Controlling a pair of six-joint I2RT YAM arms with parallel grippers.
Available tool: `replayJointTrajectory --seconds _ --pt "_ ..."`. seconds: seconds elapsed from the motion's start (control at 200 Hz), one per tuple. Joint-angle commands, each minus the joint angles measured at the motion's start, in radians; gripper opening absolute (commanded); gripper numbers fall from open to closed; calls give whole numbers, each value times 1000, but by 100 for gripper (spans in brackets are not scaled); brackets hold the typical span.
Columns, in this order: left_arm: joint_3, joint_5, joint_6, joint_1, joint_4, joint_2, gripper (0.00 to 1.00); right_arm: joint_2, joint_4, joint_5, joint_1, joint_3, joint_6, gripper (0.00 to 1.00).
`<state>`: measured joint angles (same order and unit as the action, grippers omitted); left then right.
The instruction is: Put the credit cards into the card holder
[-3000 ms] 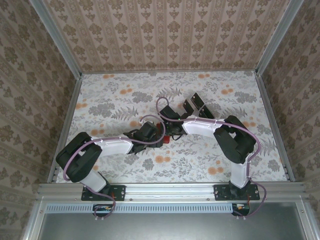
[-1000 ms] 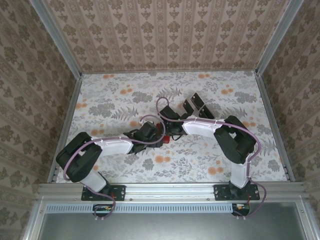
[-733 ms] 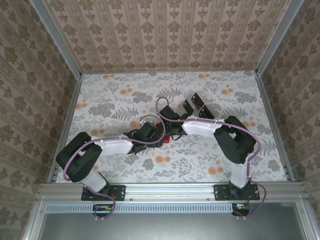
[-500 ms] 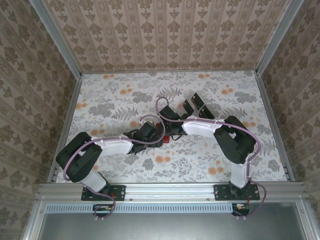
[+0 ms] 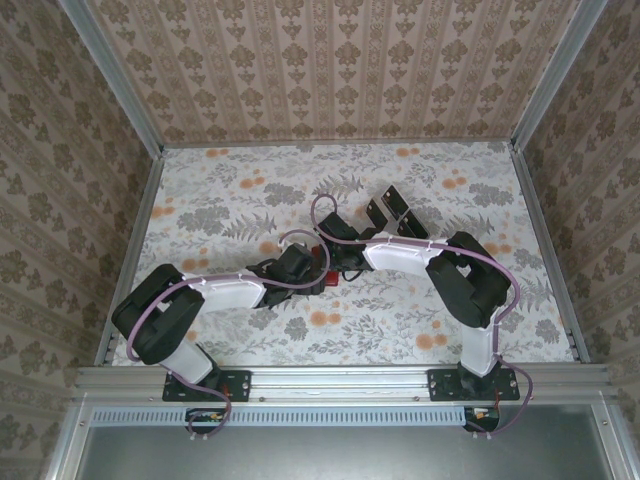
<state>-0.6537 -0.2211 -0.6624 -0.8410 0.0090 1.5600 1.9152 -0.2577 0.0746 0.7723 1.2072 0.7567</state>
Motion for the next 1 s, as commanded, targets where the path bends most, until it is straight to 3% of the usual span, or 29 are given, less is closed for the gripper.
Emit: replayJointTrajectory --seconds 0.0,0.405,0.655,0.995 --pt "46 62 -36 11 33 36 96 120 27 -39 73 -47 35 0" --pt "139 39 -109 64 52 -244 96 136 -22 -10 73 -46 30 0" --pt "225 -37 -158 110 -5 -456 96 142 -47 2 72 -35 22 0" --pt "266 4 -170 196 -63 -442 96 183 -124 42 91 17 -11 0"
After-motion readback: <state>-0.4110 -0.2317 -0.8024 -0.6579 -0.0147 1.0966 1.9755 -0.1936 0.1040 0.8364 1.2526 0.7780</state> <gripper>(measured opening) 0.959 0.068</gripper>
